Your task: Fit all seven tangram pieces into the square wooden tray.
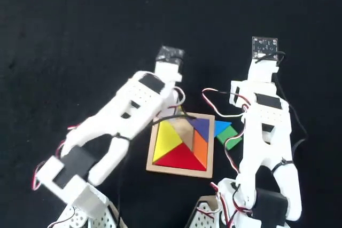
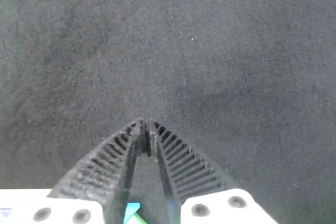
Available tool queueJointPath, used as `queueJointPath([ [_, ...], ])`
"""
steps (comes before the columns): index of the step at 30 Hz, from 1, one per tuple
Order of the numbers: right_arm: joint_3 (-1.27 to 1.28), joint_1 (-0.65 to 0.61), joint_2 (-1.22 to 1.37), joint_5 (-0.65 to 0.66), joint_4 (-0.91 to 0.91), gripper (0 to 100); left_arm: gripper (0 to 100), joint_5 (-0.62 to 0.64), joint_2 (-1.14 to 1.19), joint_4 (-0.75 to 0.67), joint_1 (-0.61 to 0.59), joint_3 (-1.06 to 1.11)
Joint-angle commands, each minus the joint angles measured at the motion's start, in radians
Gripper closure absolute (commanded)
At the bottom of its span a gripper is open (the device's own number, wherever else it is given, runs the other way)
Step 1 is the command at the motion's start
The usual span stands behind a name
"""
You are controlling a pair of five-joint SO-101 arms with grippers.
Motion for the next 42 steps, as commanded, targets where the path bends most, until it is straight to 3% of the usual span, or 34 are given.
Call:
queueJointPath([
  [1, -0.041, -0.015, 0.012, -0.003, -0.02, 98.7, 81, -0.006, -0.176, 0.005, -0.01, -0.001],
  [5, -0.041, -0.012, 0.012, -0.003, -0.02, 98.7, 83, -0.002, -0.167, -0.132, 0.047, 0.051],
  [8, -0.041, -0.009, 0.012, -0.003, -0.02, 98.7, 92, 0.021, -0.126, -0.247, 0.094, 0.12],
  [12, -0.041, -0.009, 0.012, -0.003, -0.02, 98.7, 95, 0.034, -0.068, -0.301, 0.139, 0.157],
  [29, -0.041, -0.009, 0.012, -0.003, -0.02, 98.7, 95, 0.035, 0.044, -0.322, 0.231, 0.163],
  [35, -0.041, -0.009, 0.012, -0.003, -0.02, 98.7, 95, 0.069, 0.044, -0.218, 0.291, 0.12],
  [42, -0.041, -0.009, 0.012, -0.003, -0.02, 98.7, 95, 0.063, 0.044, -0.118, 0.24, 0.067],
])
